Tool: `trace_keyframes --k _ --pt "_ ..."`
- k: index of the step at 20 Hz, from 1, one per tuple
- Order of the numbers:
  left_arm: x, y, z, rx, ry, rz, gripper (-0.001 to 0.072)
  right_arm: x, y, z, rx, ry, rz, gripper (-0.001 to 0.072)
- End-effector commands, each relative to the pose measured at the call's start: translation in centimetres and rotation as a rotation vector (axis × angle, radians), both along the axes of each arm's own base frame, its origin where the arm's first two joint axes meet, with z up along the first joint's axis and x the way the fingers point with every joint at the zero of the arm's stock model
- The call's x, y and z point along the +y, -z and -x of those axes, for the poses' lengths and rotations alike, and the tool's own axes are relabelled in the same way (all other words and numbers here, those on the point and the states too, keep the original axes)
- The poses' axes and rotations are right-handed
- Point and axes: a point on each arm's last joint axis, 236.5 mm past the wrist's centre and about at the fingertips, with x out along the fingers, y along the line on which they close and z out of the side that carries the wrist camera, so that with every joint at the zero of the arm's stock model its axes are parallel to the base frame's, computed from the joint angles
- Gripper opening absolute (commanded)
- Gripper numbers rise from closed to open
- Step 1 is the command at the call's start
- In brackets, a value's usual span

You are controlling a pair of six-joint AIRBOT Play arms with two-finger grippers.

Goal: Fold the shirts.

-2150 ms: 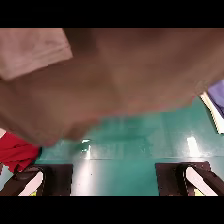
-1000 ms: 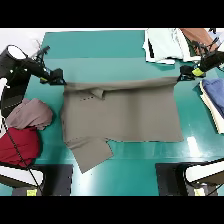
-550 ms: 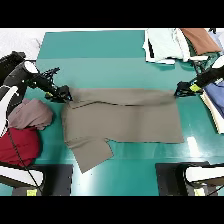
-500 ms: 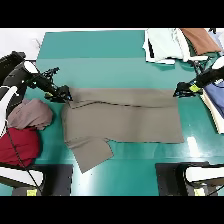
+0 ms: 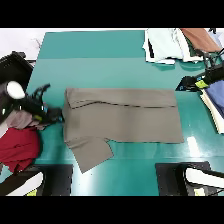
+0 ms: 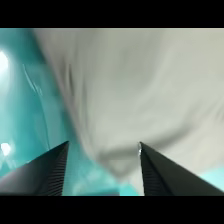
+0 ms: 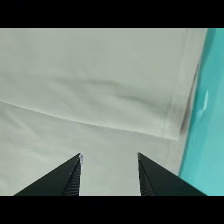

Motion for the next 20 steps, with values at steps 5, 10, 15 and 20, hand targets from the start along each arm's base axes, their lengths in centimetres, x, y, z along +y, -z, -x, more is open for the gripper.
trace_keyframes --k 5,10,15,20 --pt "-4.4 3.8 8.7 0.130 -0.097 0.197 0.0516 1.4 -2.3 -0.1 -0.081 -0.028 0.011 0.0408" --pt "-7.6 4.3 7.8 0.055 -0.085 0.272 0.0516 1.5 -2.2 0.1 -0.070 -0.031 0.009 0.0407" --pt "-8.6 4.5 8.2 0.039 -0.029 0.255 0.0024 1.0 -1.7 1.6 -0.006 -0.038 0.013 0.0407" --pt "-7.2 2.9 6.6 -0.025 0.047 0.176 0.0024 -3.4 4.0 8.8 0.224 0.124 -0.053 0.0410"
